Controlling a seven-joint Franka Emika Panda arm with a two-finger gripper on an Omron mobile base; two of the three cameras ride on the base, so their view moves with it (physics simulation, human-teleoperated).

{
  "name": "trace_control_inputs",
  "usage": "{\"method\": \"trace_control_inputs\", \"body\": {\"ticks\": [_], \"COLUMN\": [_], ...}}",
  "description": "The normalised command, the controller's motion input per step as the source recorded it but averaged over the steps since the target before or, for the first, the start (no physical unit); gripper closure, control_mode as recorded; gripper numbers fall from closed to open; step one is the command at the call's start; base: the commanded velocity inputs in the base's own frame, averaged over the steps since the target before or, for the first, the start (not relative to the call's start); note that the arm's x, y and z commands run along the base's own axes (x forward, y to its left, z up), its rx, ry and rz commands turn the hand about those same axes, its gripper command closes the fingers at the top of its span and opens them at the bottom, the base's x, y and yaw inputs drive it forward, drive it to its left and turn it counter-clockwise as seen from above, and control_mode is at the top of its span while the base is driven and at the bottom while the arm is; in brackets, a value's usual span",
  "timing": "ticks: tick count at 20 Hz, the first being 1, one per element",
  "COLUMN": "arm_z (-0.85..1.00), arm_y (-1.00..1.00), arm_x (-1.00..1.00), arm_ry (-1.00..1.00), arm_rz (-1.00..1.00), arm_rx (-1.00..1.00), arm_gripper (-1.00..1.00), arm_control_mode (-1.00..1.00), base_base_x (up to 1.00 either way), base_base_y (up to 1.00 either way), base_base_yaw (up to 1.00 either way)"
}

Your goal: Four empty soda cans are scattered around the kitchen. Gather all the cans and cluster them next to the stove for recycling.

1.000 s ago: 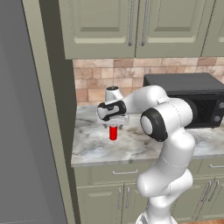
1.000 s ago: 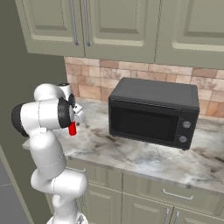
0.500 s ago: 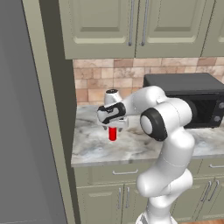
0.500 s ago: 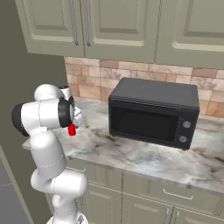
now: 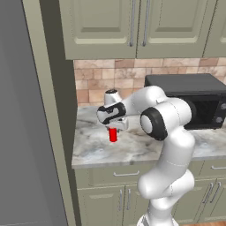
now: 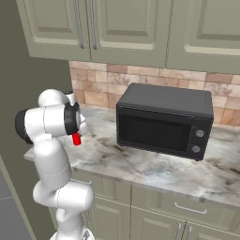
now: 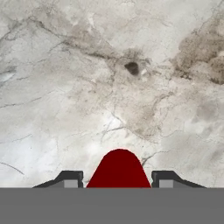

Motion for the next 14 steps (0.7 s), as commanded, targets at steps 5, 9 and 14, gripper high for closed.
{"method": "trace_control_inputs", "body": {"ticks": [5,9,14], "arm_z": [-0.08,0.18,0.30], "arm_y": [-0.03,-0.25,-0.45], "arm_x": [0.00,-0.03,-0.26], "arm_ry": [0.02,0.10,0.09], "arm_rz": [-0.14,-0.09,-0.01], "arm_rx": [0.00,0.03,0.01], "arm_gripper": [1.00,1.00,1.00], "arm_control_mode": [-1.00,-1.00,-1.00], "base_base_x": [0.00,0.00,0.00], "base_base_y": [0.00,0.00,0.00], "base_base_yaw": [0.00,0.00,0.00]}}
